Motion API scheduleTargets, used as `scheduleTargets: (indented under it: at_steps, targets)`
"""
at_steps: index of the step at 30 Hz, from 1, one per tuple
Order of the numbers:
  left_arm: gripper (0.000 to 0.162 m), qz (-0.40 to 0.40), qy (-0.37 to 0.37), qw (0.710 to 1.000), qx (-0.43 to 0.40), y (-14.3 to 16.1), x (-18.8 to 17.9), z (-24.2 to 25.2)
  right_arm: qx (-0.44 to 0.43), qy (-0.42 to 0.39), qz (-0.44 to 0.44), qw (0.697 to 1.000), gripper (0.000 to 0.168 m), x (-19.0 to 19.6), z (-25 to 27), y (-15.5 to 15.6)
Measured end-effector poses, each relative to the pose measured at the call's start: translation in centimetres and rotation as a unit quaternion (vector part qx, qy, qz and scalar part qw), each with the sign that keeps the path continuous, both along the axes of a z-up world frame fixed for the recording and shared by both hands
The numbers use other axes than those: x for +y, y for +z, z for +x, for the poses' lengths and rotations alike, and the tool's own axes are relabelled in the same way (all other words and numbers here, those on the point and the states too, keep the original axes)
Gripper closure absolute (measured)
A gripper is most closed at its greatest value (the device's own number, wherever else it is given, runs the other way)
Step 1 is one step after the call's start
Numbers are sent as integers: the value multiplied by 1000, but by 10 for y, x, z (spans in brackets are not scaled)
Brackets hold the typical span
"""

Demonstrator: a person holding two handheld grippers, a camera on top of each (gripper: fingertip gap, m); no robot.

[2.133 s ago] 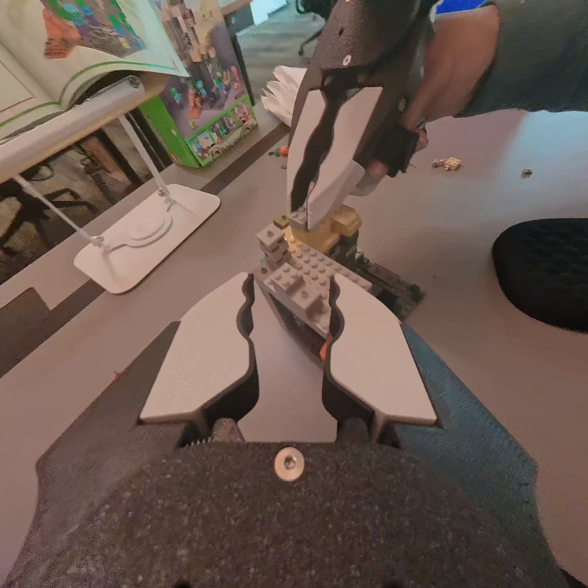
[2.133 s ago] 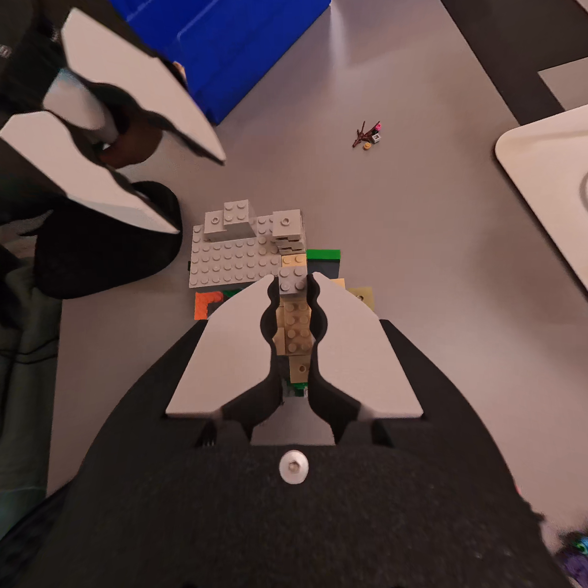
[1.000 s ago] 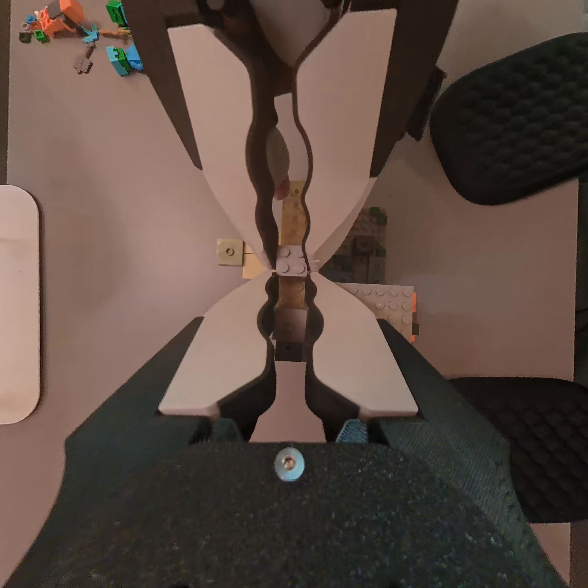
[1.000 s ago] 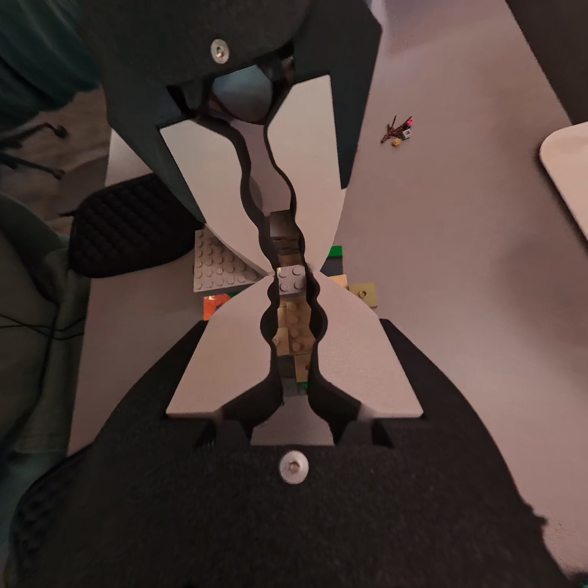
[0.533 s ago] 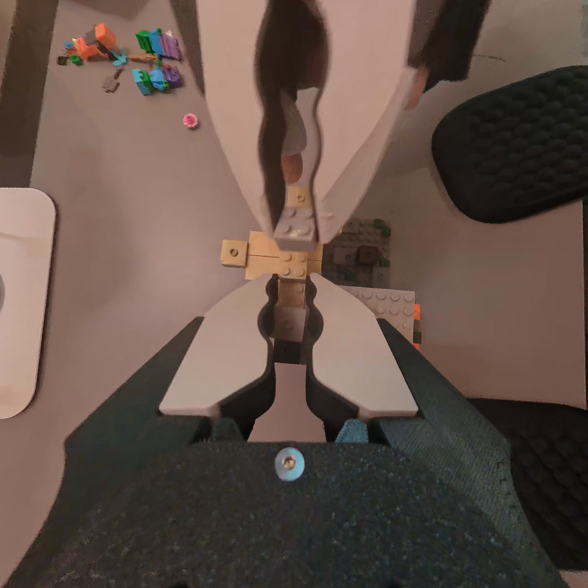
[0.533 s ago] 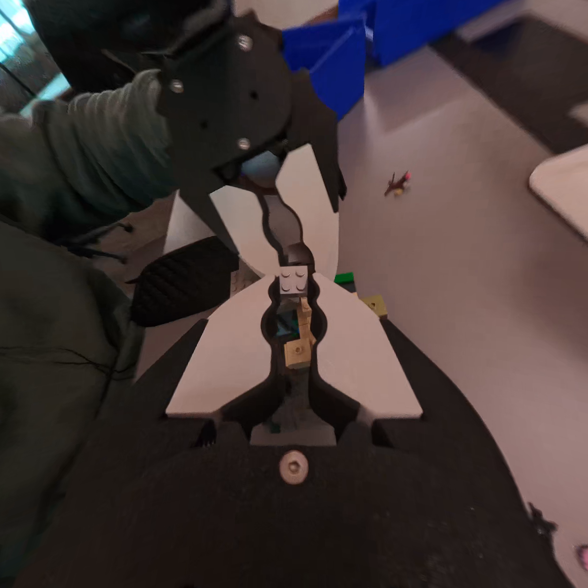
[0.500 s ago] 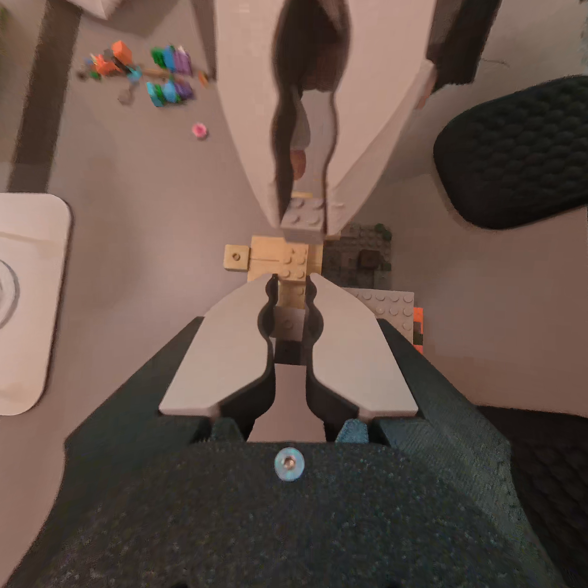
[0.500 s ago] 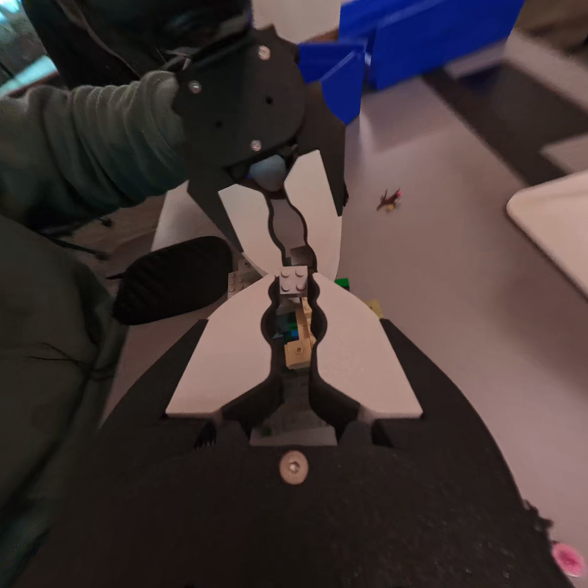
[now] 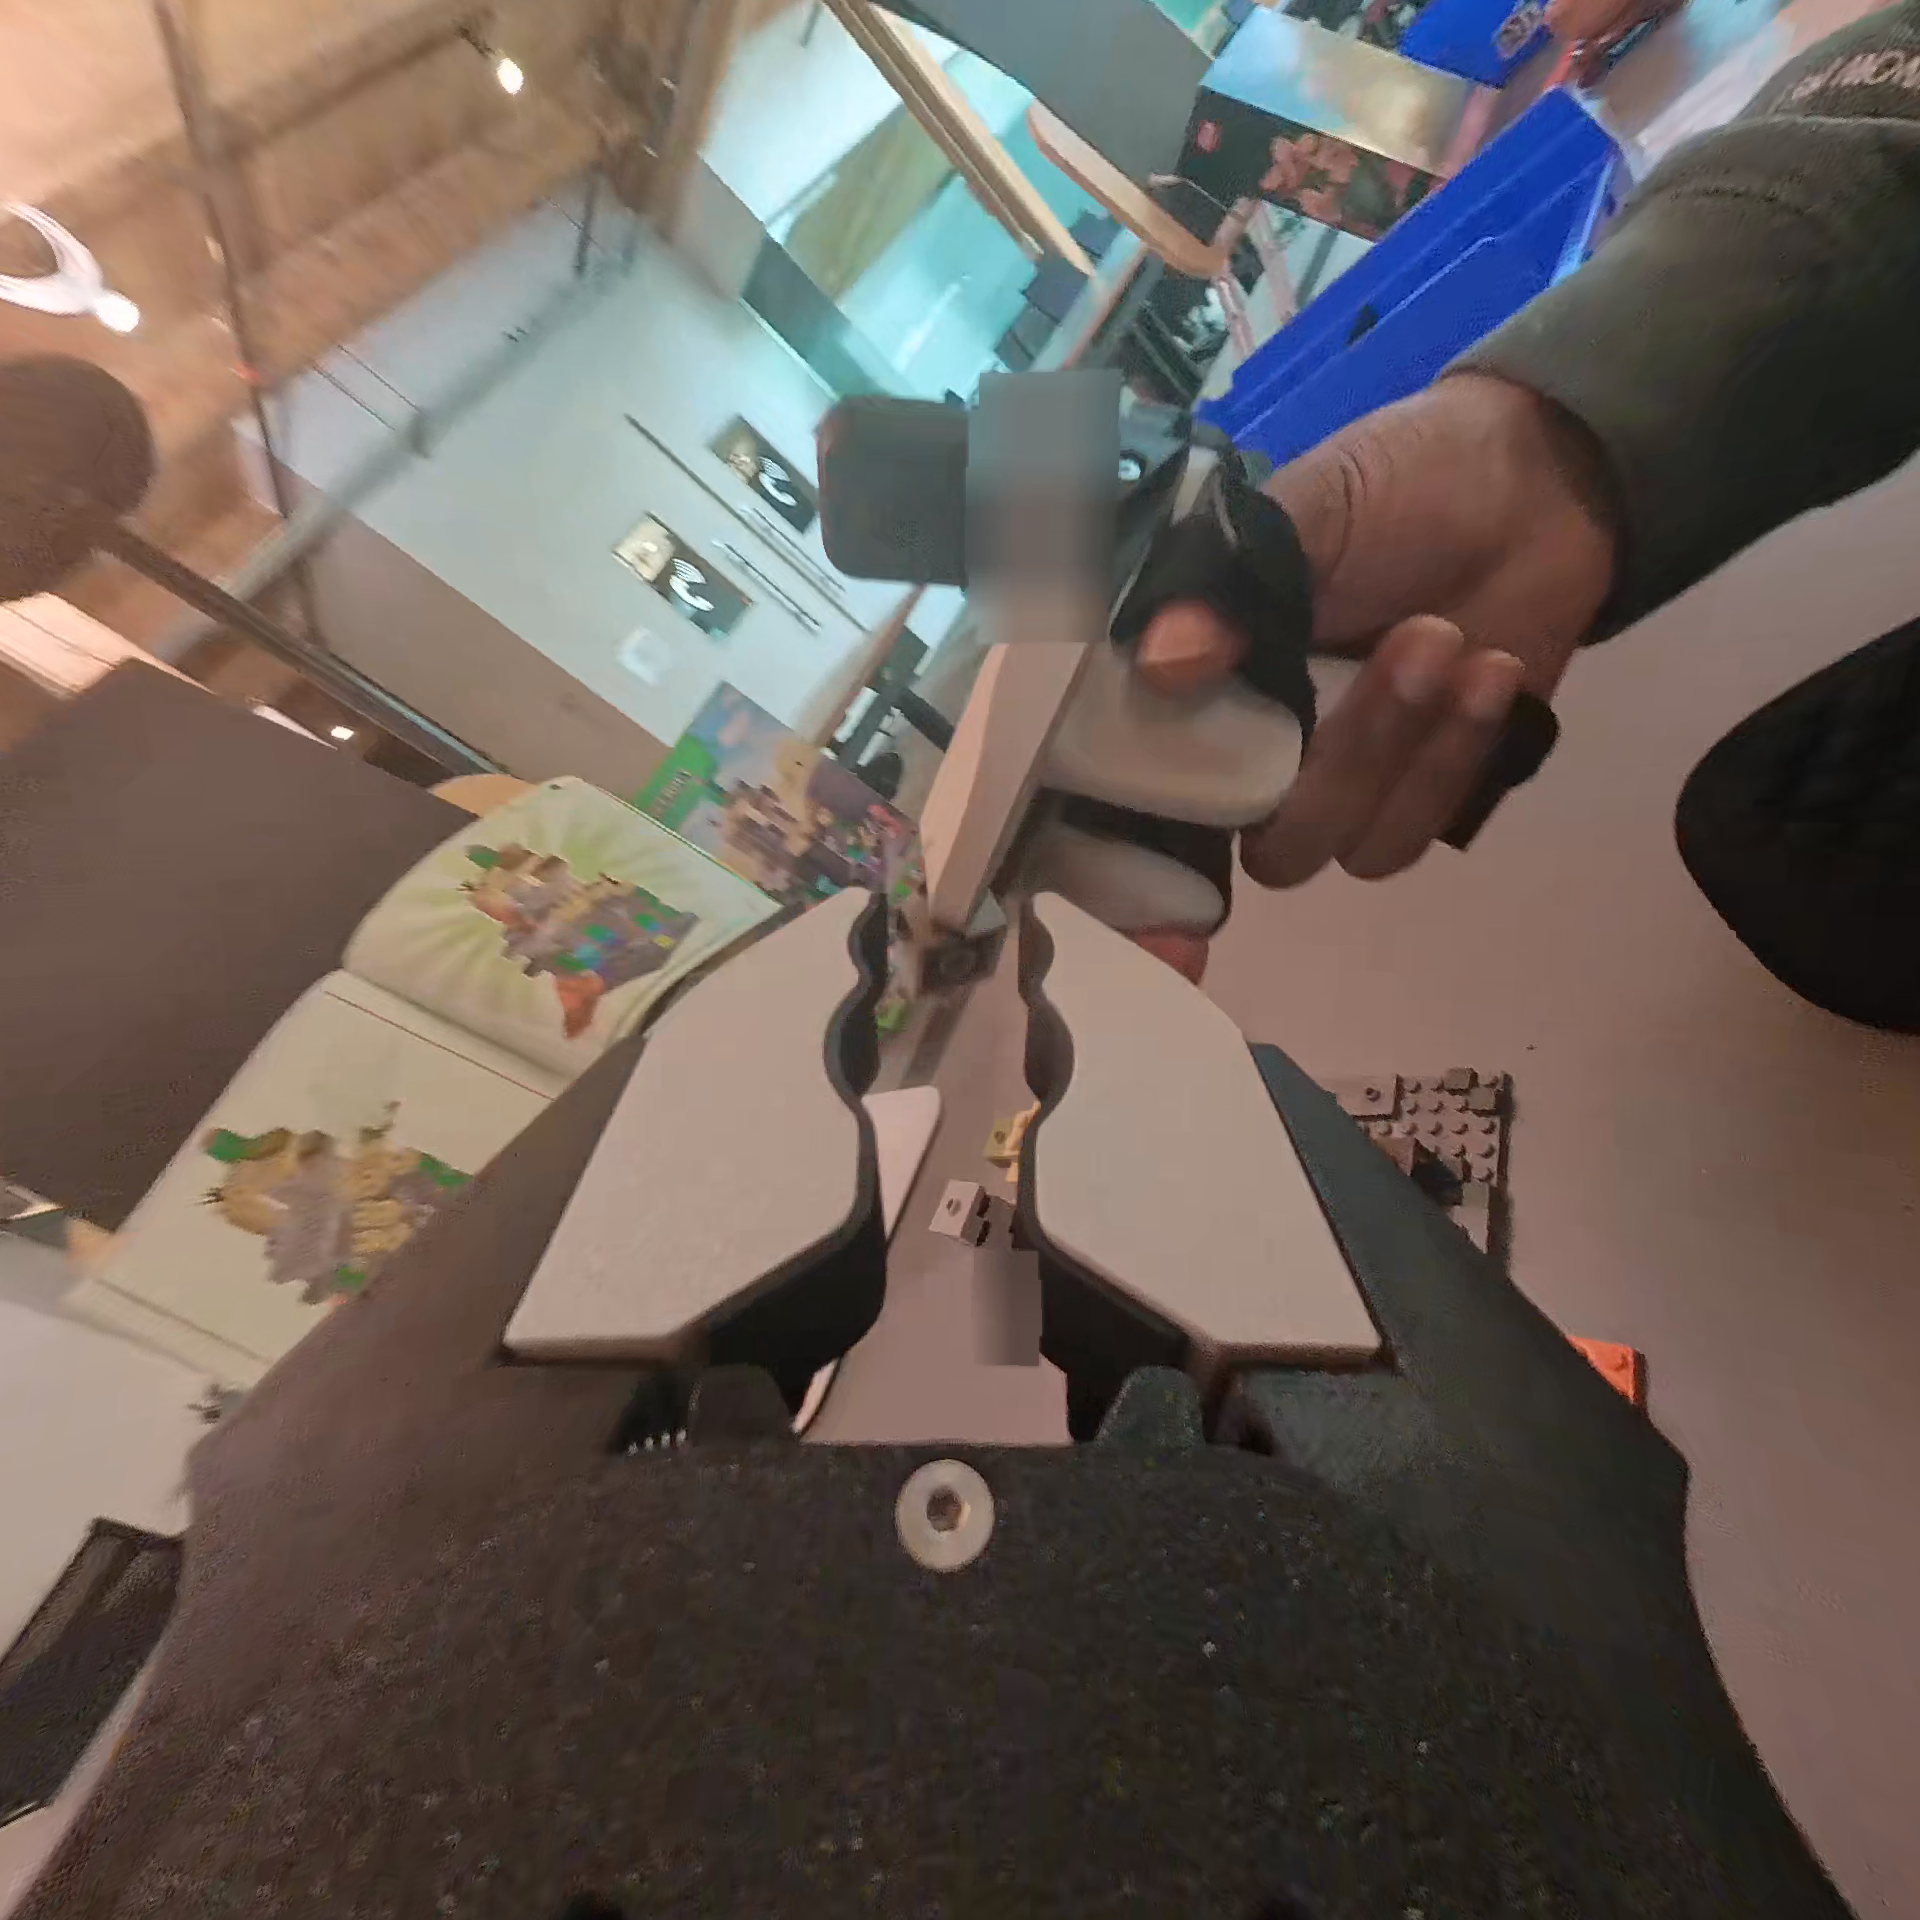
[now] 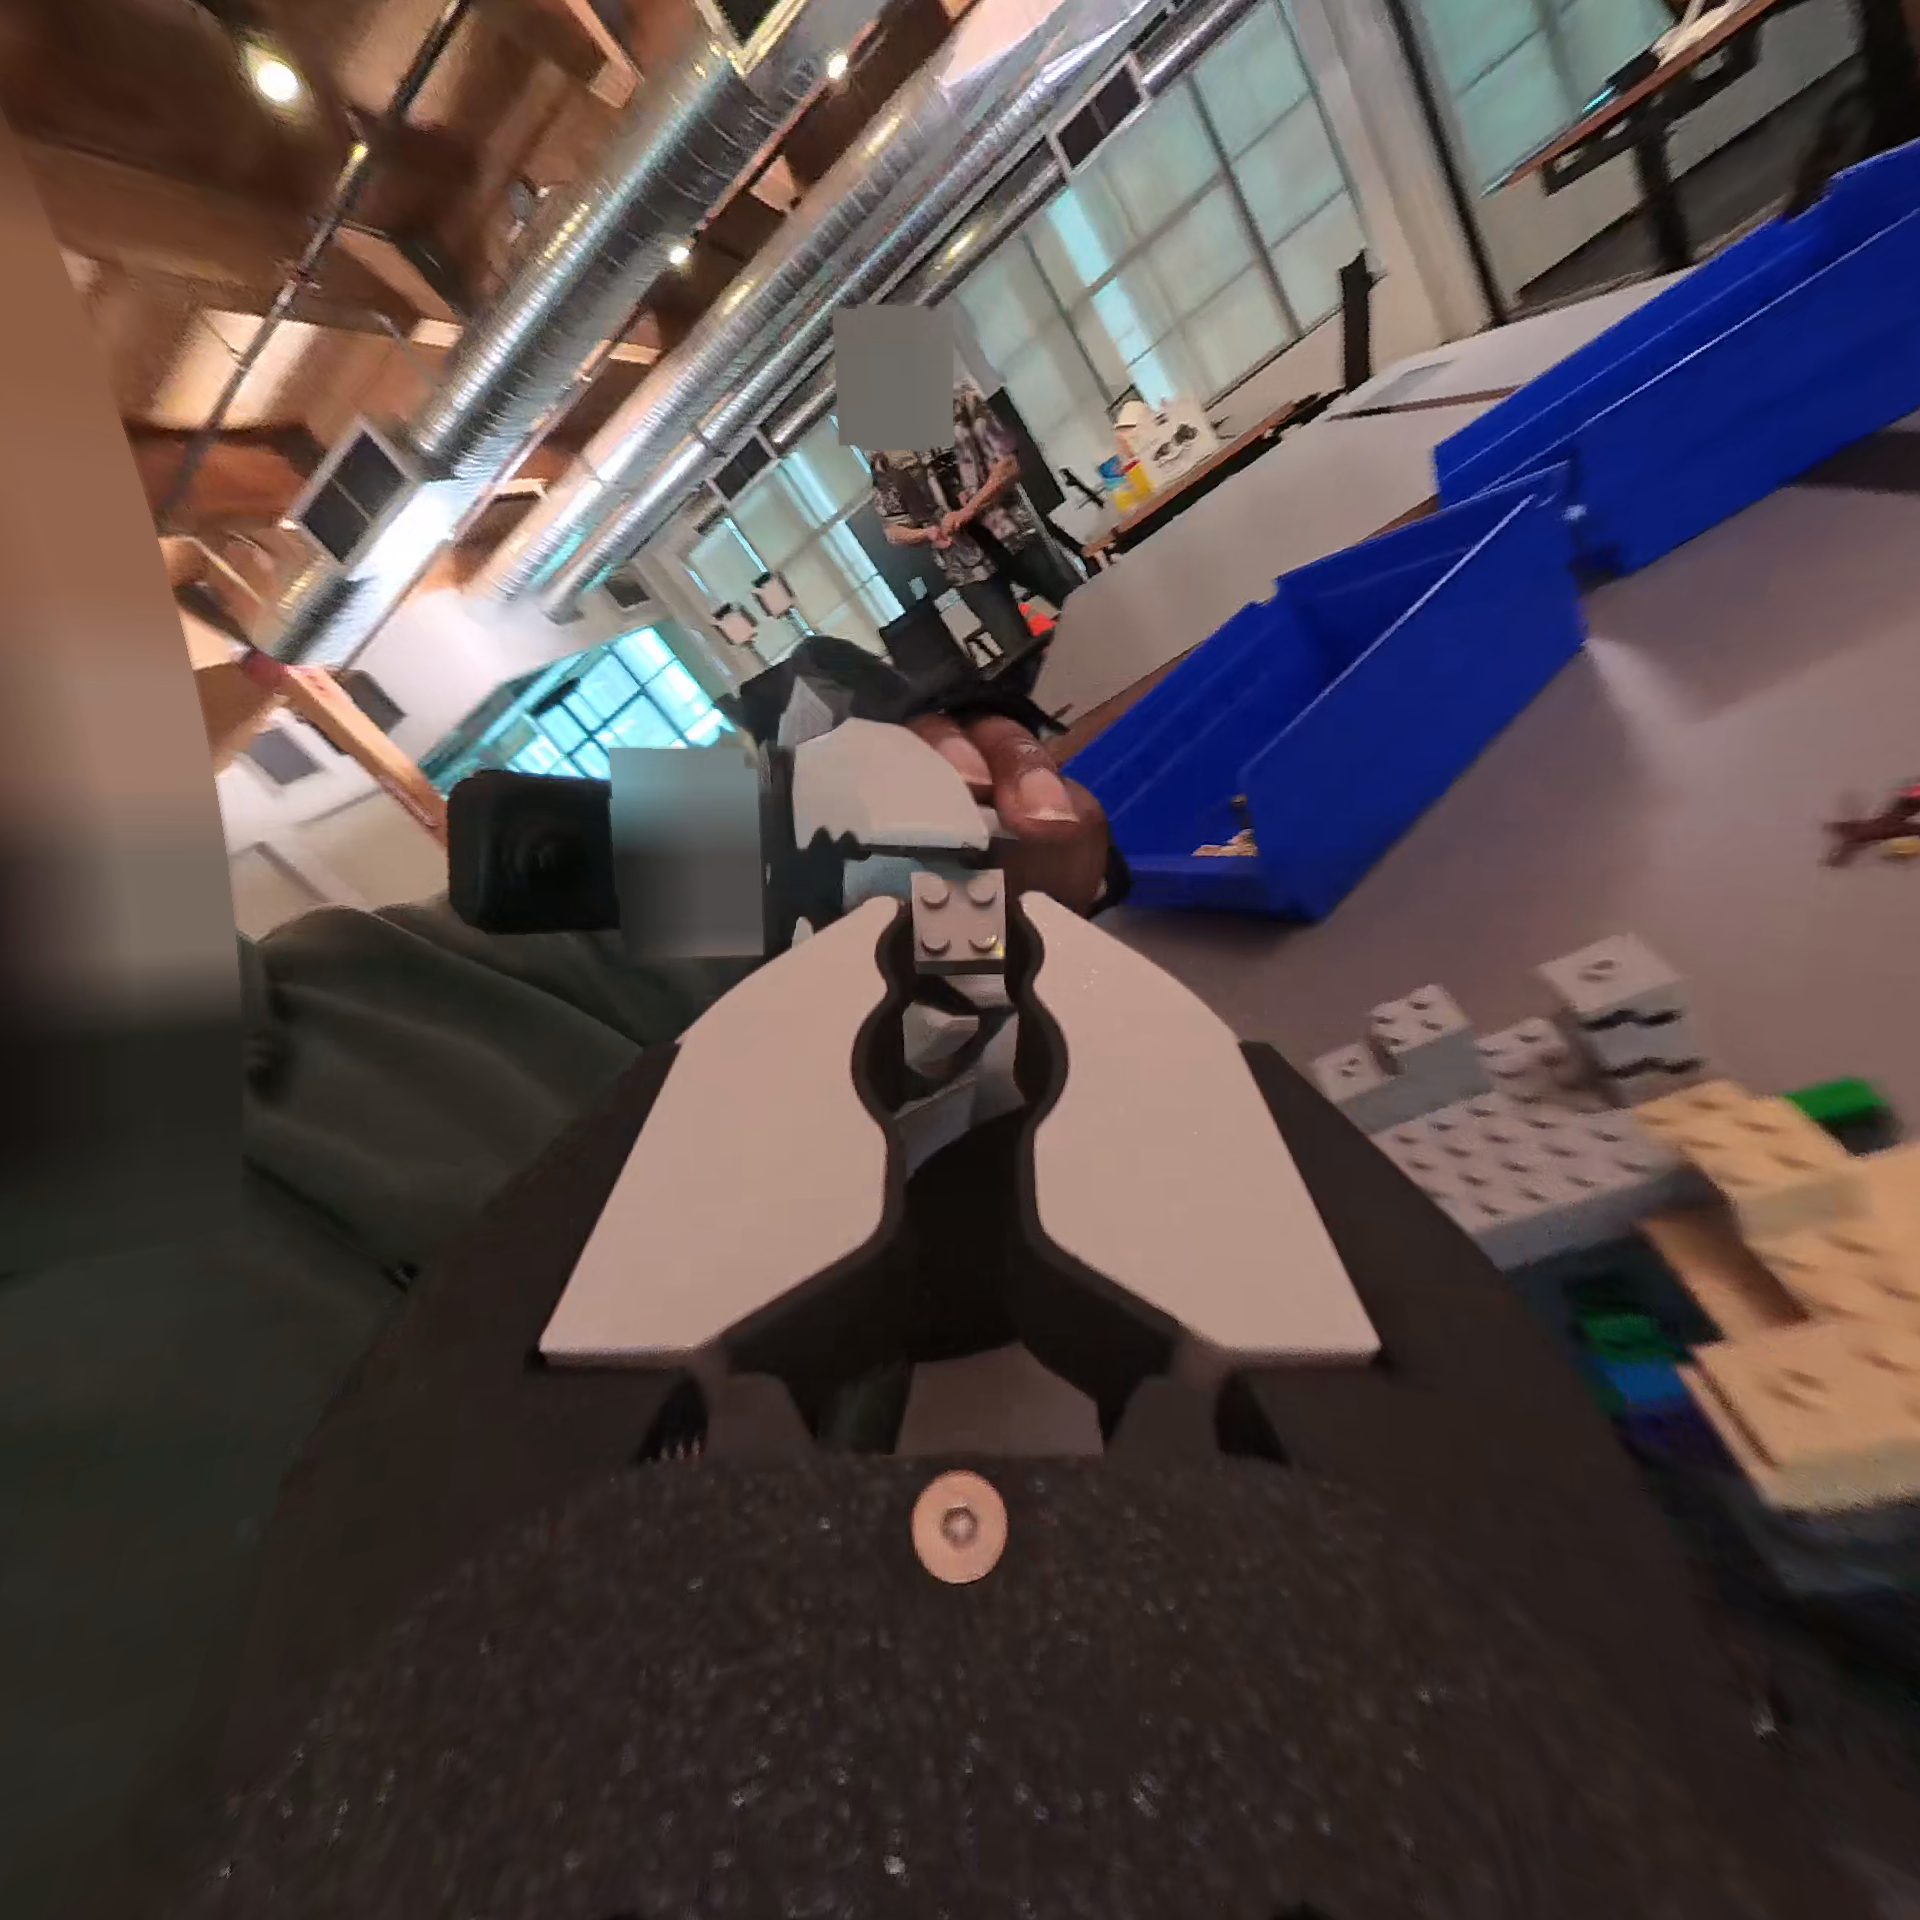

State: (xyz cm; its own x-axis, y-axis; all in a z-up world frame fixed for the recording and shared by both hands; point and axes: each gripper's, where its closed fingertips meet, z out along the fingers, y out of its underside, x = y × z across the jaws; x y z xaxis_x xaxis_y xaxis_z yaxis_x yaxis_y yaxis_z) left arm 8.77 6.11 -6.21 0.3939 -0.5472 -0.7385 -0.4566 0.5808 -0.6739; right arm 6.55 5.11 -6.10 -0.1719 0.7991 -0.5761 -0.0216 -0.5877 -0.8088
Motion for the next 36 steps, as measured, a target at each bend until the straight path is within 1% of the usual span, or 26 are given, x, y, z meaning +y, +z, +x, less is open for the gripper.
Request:
scheduleTargets:
  at_steps: [1, 2, 4, 6, 8, 10, 12, 13, 15, 17, 19, 23, 25, 27, 29, 31, 33, 35, 36]
  targets:
    - [143, 13, 8, 1000, -4, 2, -3, -2, 5, 4, -5, 1000, 152, -4, -4, 1]
    - [143, 20, 16, 1000, -6, 3, -4, -5, 8, 7, -11, 1000, 152, -6, -7, 2]
    - [143, 1, 24, 1000, 5, 0, -8, -10, -8, 19, -8, 1000, 152, -10, -11, -2]
    - [143, -9, 36, 999, 23, -4, -10, -20, -31, 20, 14, 999, 152, -10, -13, -5]
    - [143, -49, 52, 997, 28, -7, -10, -40, -63, 12, 56, 996, 148, -5, -7, -8]
    - [143, -102, 89, 991, 20, -9, -3, -73, -117, -17, 115, 986, 144, 11, 2, -16]
    - [143, -160, 153, 975, 18, -16, 11, -117, -199, -58, 197, 958, 142, 35, 15, -33]
    - [143, -185, 184, 965, 18, -21, 18, -141, -243, -69, 238, 938, 142, 46, 21, -43]
    - [143, -239, 260, 935, 26, -36, 33, -192, -319, -70, 299, 897, 144, 63, 31, -63]
    - [143, -285, 325, 901, 35, -55, 44, -239, -371, -53, 334, 865, 146, 74, 34, -77]
    - [143, -334, 371, 866, 43, -76, 49, -276, -407, -31, 361, 838, 145, 82, 34, -86]
    - [143, -412, 423, 804, 68, -115, 52, -325, -451, 12, 377, 808, 139, 92, 22, -94]
    - [135, -445, 429, 781, 83, -130, 50, -335, -472, 37, 372, 798, 137, 95, 18, -98]
    - [130, -458, 437, 768, 97, -139, 49, -344, -482, 63, 358, 797, 137, 95, 15, -101]
    - [121, -473, 440, 755, 110, -145, 45, -350, -492, 87, 342, 796, 139, 94, 15, -104]
    - [118, -472, 442, 754, 114, -146, 43, -354, -496, 103, 328, 797, 140, 93, 15, -105]
    - [118, -464, 436, 764, 105, -140, 43, -352, -499, 111, 322, 797, 142, 93, 15, -106]
    - [117, -450, 424, 780, 96, -130, 43, -344, -502, 118, 319, 795, 144, 93, 15, -108]
    - [116, -436, 414, 794, 92, -123, 44, -337, -505, 118, 321, 792, 146, 93, 15, -109]
